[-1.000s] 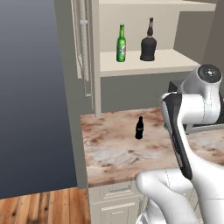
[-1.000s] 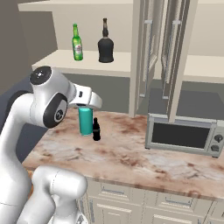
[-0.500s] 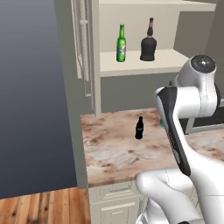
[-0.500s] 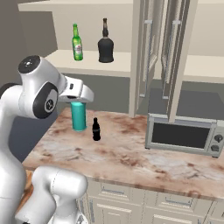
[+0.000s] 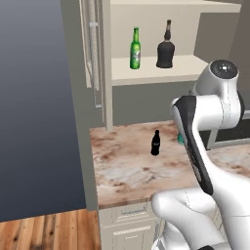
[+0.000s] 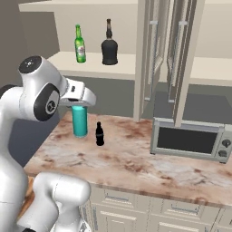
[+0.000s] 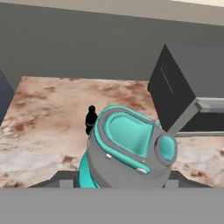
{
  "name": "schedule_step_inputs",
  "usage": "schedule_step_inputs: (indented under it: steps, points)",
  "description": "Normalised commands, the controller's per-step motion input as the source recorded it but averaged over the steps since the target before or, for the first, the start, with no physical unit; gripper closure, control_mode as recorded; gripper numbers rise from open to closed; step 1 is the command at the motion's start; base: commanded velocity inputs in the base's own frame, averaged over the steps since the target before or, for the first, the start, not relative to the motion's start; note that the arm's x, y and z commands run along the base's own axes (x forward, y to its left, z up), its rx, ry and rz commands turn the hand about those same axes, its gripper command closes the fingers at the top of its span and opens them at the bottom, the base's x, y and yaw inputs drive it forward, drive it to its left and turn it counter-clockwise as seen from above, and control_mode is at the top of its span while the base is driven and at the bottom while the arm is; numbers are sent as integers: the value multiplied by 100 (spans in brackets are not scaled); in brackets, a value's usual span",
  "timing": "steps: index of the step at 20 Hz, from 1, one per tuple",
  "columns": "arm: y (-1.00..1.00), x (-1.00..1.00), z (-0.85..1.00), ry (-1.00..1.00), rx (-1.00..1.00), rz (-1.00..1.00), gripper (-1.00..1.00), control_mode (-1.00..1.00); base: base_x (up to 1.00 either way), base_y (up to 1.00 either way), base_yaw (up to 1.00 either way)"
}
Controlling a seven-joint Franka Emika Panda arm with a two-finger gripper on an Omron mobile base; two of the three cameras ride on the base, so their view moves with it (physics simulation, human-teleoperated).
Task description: Sort all alcoholic drinks to one cabinet, and non-alcoholic drinks to the other.
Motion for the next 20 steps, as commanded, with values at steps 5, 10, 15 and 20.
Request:
schedule_step_inputs:
  steps: [5,10,15,20]
  points:
    - [0,0,0,0,0,0,100,100,-42,0,0]
    - [0,0,0,0,0,0,100,100,-100,0,0]
    - [0,0,0,0,0,0,100,100,-96,-12,0]
    - [0,0,0,0,0,0,100,100,-32,-55,0]
